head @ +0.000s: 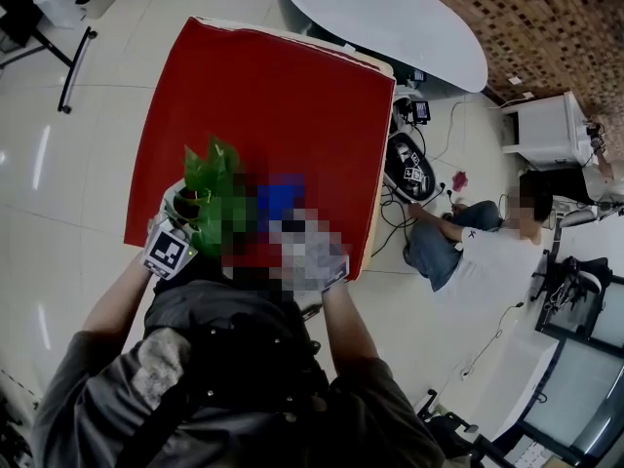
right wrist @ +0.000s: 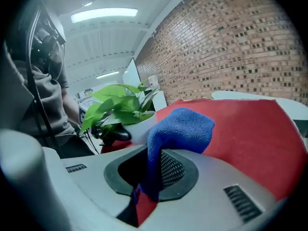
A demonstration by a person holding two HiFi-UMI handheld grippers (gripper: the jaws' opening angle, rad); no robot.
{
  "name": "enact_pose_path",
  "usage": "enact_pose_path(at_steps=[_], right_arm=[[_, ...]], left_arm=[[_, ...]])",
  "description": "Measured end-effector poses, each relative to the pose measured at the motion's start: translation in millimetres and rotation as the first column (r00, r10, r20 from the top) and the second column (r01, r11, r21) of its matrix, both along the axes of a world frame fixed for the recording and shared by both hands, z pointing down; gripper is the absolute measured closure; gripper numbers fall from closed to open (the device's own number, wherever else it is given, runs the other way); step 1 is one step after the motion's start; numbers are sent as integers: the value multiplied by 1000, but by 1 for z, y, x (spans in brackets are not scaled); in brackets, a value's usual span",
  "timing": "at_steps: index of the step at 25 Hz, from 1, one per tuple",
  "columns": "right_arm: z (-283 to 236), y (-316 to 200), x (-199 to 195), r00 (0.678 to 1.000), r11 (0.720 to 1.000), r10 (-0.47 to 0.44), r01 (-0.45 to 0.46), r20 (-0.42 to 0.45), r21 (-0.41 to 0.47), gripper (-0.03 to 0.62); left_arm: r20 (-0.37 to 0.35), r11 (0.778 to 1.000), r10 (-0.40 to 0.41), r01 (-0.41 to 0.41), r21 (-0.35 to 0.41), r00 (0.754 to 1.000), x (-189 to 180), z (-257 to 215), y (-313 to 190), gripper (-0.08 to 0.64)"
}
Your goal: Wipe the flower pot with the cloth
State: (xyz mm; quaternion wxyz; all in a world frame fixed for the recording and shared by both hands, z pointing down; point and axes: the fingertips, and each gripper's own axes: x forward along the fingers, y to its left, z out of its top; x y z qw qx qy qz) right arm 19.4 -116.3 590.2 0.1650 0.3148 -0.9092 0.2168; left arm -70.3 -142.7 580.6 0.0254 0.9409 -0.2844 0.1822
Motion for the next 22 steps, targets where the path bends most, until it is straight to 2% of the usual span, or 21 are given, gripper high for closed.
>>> enact_pose_path(at_steps=[2, 6, 10, 15, 18, 22], right_arm=[[0, -23, 8, 999, 999, -7, 9, -36, 34, 523], [3, -57, -3, 992, 992, -98, 104, -76, 74, 523], [10, -74, -28, 978, 978, -195, 200, -70, 64, 523], [16, -79, -49, 944, 945, -325, 327, -64, 28, 523], [15, -73, -51, 934, 935, -354, 355, -52, 7, 523], [15, -60, -49, 937, 938, -345, 345, -49, -8, 523]], left_arm=[[1, 1000, 21, -21, -7, 1000, 0, 0, -2, 95], [-20, 999, 47, -48, -22, 999, 3, 1, -1, 97], [-9, 997, 70, -70, -17, 998, 4, 4, 0, 95], [4, 994, 111, -111, -5, 994, 3, 6, -3, 97], [4, 991, 135, -135, -6, 991, 3, 6, -2, 97], [2, 984, 178, -178, 4, 984, 1, 3, -1, 97]])
